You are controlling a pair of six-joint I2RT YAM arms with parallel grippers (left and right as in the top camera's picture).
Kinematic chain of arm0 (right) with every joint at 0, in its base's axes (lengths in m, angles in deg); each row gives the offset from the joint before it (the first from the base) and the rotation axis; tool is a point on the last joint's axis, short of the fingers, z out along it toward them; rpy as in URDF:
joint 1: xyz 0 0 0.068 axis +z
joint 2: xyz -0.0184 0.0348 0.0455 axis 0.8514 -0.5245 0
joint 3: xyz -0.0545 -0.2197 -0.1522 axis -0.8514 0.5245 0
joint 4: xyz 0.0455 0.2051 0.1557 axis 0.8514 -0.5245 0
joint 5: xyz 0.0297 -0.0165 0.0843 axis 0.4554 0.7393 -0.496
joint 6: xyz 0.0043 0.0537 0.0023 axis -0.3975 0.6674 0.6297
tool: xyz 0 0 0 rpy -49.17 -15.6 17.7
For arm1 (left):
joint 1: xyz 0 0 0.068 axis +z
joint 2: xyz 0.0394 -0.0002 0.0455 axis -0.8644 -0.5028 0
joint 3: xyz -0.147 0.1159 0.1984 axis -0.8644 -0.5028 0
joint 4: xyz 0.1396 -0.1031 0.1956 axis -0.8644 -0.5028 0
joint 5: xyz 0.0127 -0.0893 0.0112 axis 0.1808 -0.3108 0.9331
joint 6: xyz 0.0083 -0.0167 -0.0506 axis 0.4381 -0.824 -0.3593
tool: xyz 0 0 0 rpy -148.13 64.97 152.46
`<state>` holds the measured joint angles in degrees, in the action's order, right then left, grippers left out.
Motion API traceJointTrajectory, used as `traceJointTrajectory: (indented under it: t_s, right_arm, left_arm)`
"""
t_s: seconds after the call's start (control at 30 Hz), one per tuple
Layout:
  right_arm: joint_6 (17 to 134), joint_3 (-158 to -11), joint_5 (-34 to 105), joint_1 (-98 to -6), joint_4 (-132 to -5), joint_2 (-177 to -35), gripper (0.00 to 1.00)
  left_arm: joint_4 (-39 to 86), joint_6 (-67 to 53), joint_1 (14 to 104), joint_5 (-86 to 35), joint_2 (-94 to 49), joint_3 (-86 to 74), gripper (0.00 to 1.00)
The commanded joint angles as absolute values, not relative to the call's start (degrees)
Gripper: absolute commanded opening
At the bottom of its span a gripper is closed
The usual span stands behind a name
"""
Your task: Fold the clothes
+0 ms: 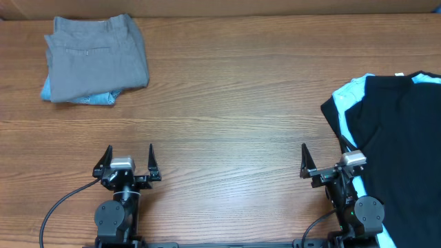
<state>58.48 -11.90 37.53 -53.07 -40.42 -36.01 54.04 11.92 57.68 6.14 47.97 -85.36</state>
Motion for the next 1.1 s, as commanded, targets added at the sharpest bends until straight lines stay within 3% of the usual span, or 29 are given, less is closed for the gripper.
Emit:
traceJointTrajectory:
  t_s: [0.0, 1.07]
  right_arm:
    - [58.8, -11.3, 37.4, -52.9, -40.1, -35.7, 1.00]
    - [64.8, -11.3, 36.4, -52.9, -33.5, -35.7, 1.00]
  left_arm:
    - [54.1, 11.4, 57.9, 6.7, 48.1, -85.5, 1.00]
    - [56.3, 11.4, 57.9, 3.0, 48.1, -85.5, 1.00]
